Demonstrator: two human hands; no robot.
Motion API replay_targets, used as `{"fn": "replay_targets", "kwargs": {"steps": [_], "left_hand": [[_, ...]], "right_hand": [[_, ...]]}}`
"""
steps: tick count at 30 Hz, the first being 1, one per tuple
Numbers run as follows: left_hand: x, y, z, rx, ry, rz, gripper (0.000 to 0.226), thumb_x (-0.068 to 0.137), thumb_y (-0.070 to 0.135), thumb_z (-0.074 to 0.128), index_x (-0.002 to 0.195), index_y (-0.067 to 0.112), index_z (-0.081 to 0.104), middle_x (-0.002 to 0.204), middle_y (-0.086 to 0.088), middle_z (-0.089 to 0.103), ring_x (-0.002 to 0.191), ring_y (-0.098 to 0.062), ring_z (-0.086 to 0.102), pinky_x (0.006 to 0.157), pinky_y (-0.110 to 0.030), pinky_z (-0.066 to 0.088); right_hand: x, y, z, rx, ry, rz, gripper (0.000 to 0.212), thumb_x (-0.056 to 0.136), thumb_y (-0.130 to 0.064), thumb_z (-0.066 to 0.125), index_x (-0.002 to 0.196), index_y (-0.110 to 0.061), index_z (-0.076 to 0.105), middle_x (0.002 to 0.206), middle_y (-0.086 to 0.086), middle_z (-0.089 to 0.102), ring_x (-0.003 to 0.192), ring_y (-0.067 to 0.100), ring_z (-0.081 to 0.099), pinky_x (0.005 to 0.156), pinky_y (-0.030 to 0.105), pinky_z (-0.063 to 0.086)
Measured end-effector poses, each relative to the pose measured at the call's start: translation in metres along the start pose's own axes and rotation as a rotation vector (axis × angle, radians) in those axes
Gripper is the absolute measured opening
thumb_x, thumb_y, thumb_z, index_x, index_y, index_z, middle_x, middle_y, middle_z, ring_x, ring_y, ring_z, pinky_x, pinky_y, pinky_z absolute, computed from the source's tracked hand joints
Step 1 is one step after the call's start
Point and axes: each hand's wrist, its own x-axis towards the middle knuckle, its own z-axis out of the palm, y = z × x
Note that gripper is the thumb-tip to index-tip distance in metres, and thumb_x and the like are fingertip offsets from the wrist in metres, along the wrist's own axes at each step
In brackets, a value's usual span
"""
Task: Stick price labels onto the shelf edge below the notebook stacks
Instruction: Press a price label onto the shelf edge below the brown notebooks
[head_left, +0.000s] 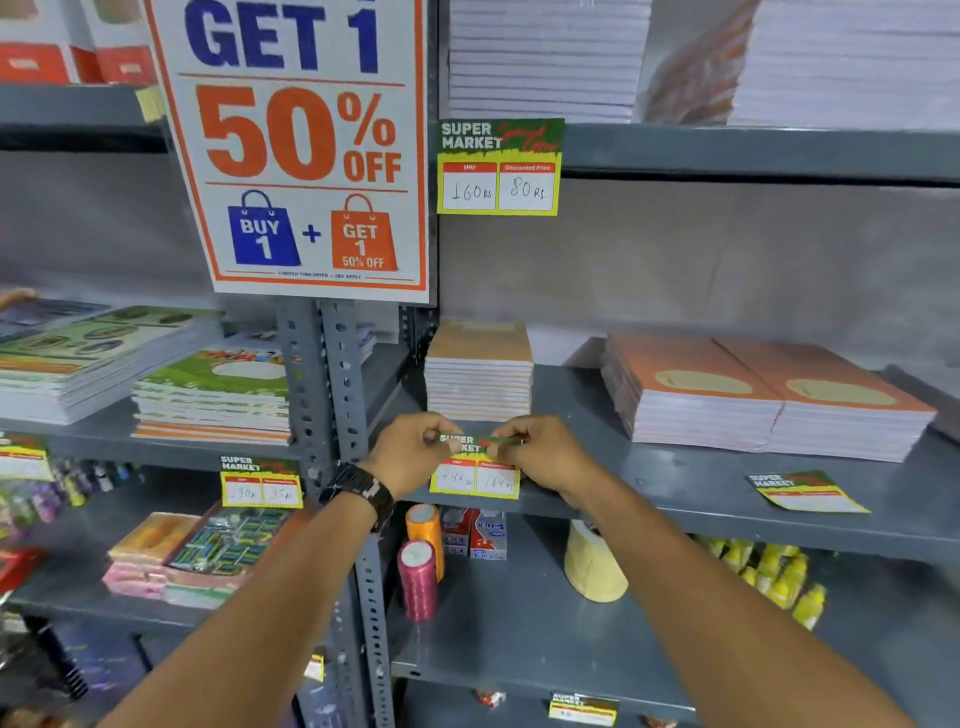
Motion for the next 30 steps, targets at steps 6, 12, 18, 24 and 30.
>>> {"fn": "replay_targets", "kwargs": {"steps": [6, 12, 18, 24, 30], "left_hand": [[-0.043, -0.011, 0.003, 0.109, 0.043, 0.007, 0.007, 0.077, 0.022, 0.078, 0.075, 0.026, 0.073, 0.07, 0.007, 0.074, 0.062, 0.004, 0.064, 0.06, -0.011, 0.049], [-0.053, -0.011, 0.013, 0.219, 0.079, -0.007, 0.004, 0.076, 0.023, 0.077, 0.078, 0.025, 0.074, 0.076, 0.008, 0.076, 0.074, -0.006, 0.07, 0.07, -0.026, 0.056], [-0.056, -0.013, 0.019, 0.281, 0.158, -0.01, 0.005, 0.076, 0.026, 0.077, 0.079, 0.025, 0.073, 0.079, 0.007, 0.076, 0.077, -0.01, 0.069, 0.071, -0.029, 0.057], [-0.054, -0.014, 0.022, 0.338, 0.194, 0.008, 0.003, 0.078, 0.026, 0.075, 0.079, 0.025, 0.072, 0.079, 0.004, 0.076, 0.076, -0.015, 0.069, 0.068, -0.032, 0.056], [-0.05, -0.014, 0.024, 0.409, 0.222, 0.053, 0.005, 0.078, 0.023, 0.074, 0.079, 0.022, 0.068, 0.083, 0.003, 0.073, 0.078, -0.018, 0.066, 0.064, -0.027, 0.046]], "right_hand": [[-0.03, 0.011, 0.018, -0.326, 0.003, -0.129, 0.009, 0.083, -0.02, 0.071, 0.088, -0.025, 0.077, 0.082, -0.006, 0.075, 0.065, 0.0, 0.06, 0.053, 0.01, 0.038], [-0.047, 0.023, 0.036, -0.45, 0.084, -0.123, 0.013, 0.084, -0.025, 0.068, 0.093, -0.02, 0.077, 0.084, 0.0, 0.076, 0.075, 0.014, 0.066, 0.068, 0.028, 0.053], [-0.046, 0.023, 0.043, -0.514, 0.146, -0.125, 0.012, 0.085, -0.025, 0.069, 0.093, -0.018, 0.075, 0.088, 0.003, 0.076, 0.081, 0.02, 0.068, 0.073, 0.033, 0.056], [-0.046, 0.025, 0.046, -0.543, 0.18, -0.144, 0.014, 0.087, -0.028, 0.067, 0.094, -0.017, 0.072, 0.089, 0.004, 0.075, 0.082, 0.021, 0.066, 0.069, 0.028, 0.05], [-0.045, 0.023, 0.049, -0.607, 0.218, -0.161, 0.013, 0.086, -0.028, 0.066, 0.091, -0.016, 0.068, 0.087, 0.006, 0.073, 0.081, 0.026, 0.066, 0.068, 0.032, 0.052]]}}
